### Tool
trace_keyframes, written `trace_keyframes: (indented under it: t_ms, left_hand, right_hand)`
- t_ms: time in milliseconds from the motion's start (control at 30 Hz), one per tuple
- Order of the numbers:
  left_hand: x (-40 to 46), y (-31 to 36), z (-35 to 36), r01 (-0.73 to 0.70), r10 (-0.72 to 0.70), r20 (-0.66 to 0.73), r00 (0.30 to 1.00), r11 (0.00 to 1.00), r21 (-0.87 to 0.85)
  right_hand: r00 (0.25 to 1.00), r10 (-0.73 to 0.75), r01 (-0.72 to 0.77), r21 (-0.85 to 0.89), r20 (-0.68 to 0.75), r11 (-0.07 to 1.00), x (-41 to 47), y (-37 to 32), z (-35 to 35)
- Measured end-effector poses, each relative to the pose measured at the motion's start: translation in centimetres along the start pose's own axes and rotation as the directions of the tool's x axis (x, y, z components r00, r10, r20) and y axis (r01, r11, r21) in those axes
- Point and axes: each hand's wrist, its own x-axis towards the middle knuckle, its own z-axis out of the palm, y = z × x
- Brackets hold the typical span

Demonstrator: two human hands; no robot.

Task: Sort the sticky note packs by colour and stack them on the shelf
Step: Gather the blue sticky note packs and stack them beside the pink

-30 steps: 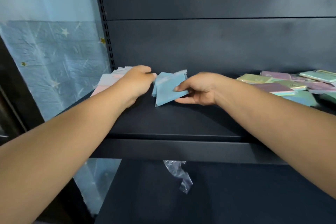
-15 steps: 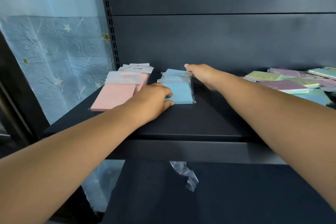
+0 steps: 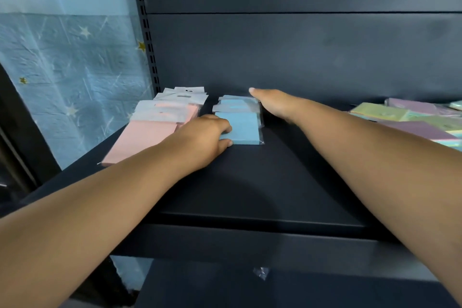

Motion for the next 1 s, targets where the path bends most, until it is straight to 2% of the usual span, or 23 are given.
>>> trace_keyframes:
  t_ms: [133,267,367,567,667,800,900,1000]
  left_hand:
    - [-1.2,0.8,-1.1,-0.054,0.048,-0.134,0.990,0.998,-0.039]
    - [-2.5,3.6,-2.5,-0.127,0.087,-0.259,0.962,0.982,-0.140]
    - [-2.9,6.5,-3.0,-0.179,0.113,-0.280,0.953,0.959,-0.221]
    - [-2.4,13.1,-2.2,-0.230,0.176,-0.201,0.964,0.931,-0.283]
    - [-2.0,16.1,-1.2,-0.228,0.201,-0.128,0.971,0.941,-0.252]
    - [-1.4,19.2,0.2,-0.142,0.141,-0.018,0.990,0.965,-0.223]
    - [-0.9,21.0,0.9,-0.041,0.046,0.018,0.999,0.974,-0.223]
    - [-1.1,22.5,1.2,0.105,-0.098,0.041,0.994,0.943,-0.315]
  right_hand:
    - [0.995,-0.067,0.038,-0.354,-0.068,0.934,-3.2,0.0,-2.2]
    - [0.965,-0.131,-0.008,-0.521,-0.229,0.854,-8.6,1.2,-5.8]
    - [0.923,-0.131,-0.091,-0.536,-0.361,0.840,-12.9,3.2,-8.1]
    - [0.860,0.049,-0.301,-0.428,-0.507,0.852,-18.6,8.7,-11.3]
    - [0.884,0.112,-0.305,-0.377,-0.454,0.874,-20.0,11.2,-11.7]
    - [0.966,0.120,-0.210,-0.431,-0.228,0.878,-21.4,13.3,-11.8]
    - [0.984,0.055,-0.127,-0.461,-0.167,0.878,-21.7,14.8,-12.2]
    - [0.986,-0.015,-0.038,-0.309,-0.167,0.950,-22.3,16.1,-13.6]
